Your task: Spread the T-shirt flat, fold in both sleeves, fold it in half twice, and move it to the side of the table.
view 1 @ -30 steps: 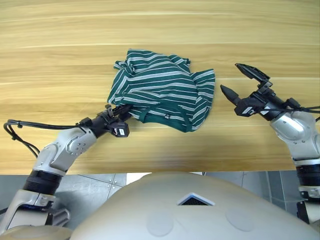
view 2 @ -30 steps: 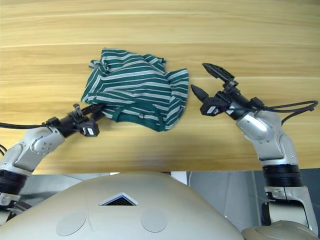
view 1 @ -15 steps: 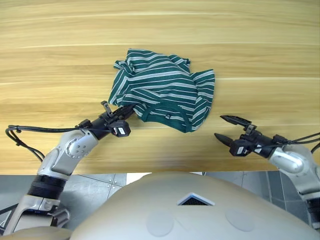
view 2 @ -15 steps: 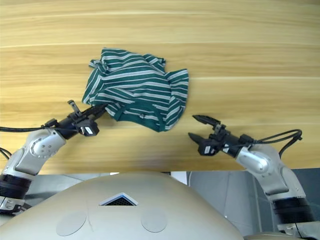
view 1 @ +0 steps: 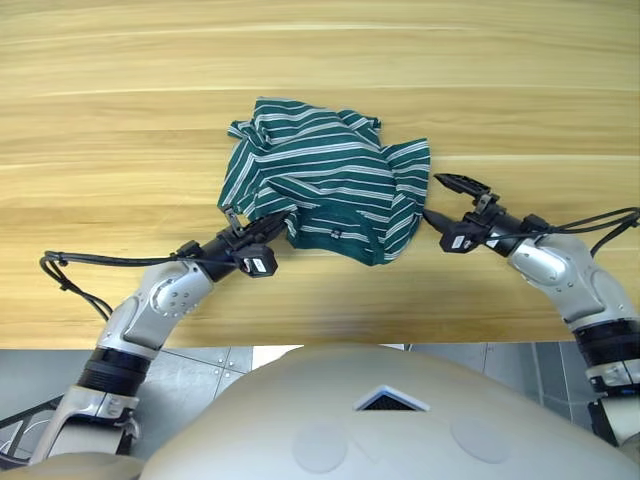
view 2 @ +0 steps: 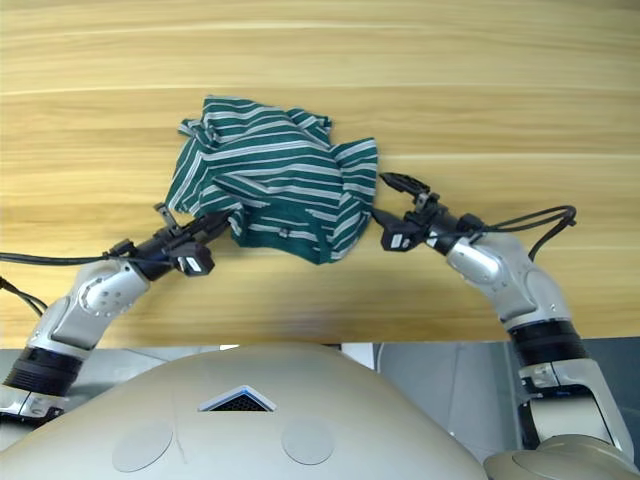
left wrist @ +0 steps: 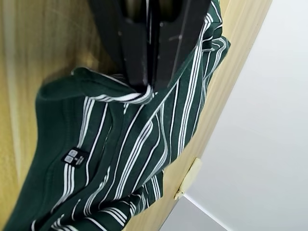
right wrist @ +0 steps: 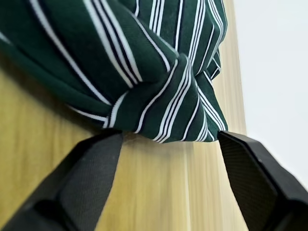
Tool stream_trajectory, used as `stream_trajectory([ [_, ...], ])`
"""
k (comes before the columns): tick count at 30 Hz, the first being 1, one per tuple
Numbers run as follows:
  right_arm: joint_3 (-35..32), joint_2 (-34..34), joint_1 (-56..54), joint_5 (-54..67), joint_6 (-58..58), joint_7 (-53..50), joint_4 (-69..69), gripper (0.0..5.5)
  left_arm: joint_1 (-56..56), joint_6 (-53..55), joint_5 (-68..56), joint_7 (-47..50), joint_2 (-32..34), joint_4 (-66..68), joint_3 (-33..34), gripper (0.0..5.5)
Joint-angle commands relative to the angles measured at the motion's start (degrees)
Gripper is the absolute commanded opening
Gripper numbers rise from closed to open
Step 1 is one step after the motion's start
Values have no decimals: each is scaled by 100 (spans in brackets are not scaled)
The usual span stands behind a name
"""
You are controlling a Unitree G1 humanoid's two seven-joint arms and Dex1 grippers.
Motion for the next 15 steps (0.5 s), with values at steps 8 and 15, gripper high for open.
stream_trajectory([
  [8,822,95,235,-360,-107,286,379,361,-143,-5,87,18,-47,89,-3,4],
  [15,858,182,67,-362,-117,9,699,342,-226,-18,68,-11,-40,136,-6,0],
])
